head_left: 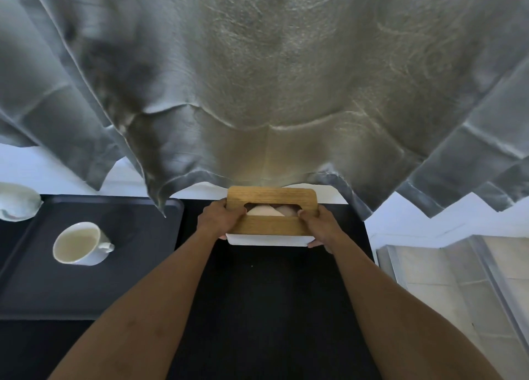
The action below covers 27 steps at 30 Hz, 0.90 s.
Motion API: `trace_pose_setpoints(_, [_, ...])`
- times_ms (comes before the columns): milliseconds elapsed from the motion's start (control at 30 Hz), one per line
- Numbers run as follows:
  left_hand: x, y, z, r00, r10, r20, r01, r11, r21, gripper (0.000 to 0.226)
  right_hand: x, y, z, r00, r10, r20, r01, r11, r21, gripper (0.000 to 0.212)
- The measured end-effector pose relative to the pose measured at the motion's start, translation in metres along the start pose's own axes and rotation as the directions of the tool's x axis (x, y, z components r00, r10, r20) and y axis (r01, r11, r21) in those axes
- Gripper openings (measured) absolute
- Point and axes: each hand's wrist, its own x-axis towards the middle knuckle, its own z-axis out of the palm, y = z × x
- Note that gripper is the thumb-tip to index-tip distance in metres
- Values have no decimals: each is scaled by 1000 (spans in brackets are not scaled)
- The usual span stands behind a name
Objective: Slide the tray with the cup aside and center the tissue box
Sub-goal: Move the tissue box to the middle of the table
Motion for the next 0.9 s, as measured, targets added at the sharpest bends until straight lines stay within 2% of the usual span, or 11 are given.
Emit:
trace_pose_setpoints(200, [9, -2, 1, 1000, -15, 22, 15, 1000, -24, 61, 5, -2, 2, 1000, 2, -8, -2, 1000, -1, 50])
trace_pose_setpoints(467, [13, -8, 11, 999, 2, -51, -6, 997, -73, 62, 1, -1, 5, 999, -43, -4, 43, 998, 37, 47])
trace_pose_setpoints(600, [8, -9, 16, 997, 20, -75, -29, 993, -112, 64, -4, 4, 10, 994, -99, -51, 102, 993, 63, 36])
trace_pose_setpoints(767, [-6, -12, 19, 985, 104, -139, -109, 994, -30, 58, -17, 0, 16, 980, -140, -143, 128, 988, -88, 62])
trace_pose_setpoints(900, [-16, -20, 14, 985, 122, -120, -124, 992, -17, 54, -28, 0, 15, 980, -124, -153, 110, 989, -98, 58])
